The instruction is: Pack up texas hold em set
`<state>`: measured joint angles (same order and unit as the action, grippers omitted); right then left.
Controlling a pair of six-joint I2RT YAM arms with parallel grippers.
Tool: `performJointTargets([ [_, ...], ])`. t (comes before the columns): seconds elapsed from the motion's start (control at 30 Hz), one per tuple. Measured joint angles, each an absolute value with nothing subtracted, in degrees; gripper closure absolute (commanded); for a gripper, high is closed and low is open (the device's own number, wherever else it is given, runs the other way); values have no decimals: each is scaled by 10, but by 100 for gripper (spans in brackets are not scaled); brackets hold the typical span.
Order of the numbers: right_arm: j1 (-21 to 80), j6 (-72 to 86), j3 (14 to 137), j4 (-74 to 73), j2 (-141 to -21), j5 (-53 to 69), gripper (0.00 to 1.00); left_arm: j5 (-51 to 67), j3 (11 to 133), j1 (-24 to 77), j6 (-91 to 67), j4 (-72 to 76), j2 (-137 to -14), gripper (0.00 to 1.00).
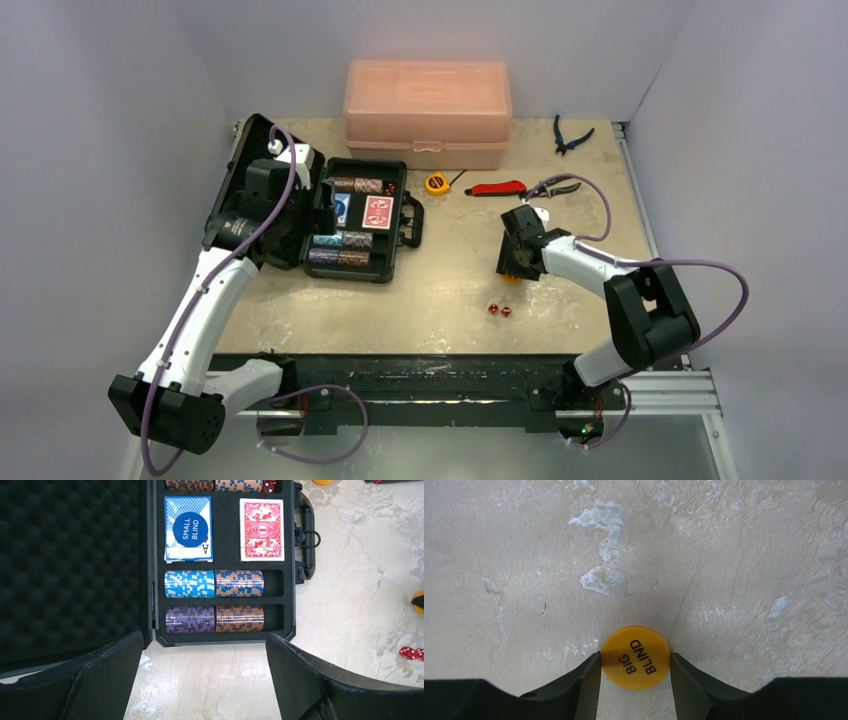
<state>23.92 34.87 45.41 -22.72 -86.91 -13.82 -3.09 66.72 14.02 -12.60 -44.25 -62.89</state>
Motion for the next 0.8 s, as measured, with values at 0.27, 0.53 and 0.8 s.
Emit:
performJointTargets([
  [0.27, 239, 347, 451, -222, -864, -114, 81, -32, 667, 140, -126, -442, -629, 7],
  [0.53, 239, 345, 449, -221, -858, -98, 95, -32, 667, 140, -126, -443, -629, 7],
  [0.8, 239, 340, 449, -230, -851, -94, 100, -32, 667, 140, -126, -443, -629, 7],
])
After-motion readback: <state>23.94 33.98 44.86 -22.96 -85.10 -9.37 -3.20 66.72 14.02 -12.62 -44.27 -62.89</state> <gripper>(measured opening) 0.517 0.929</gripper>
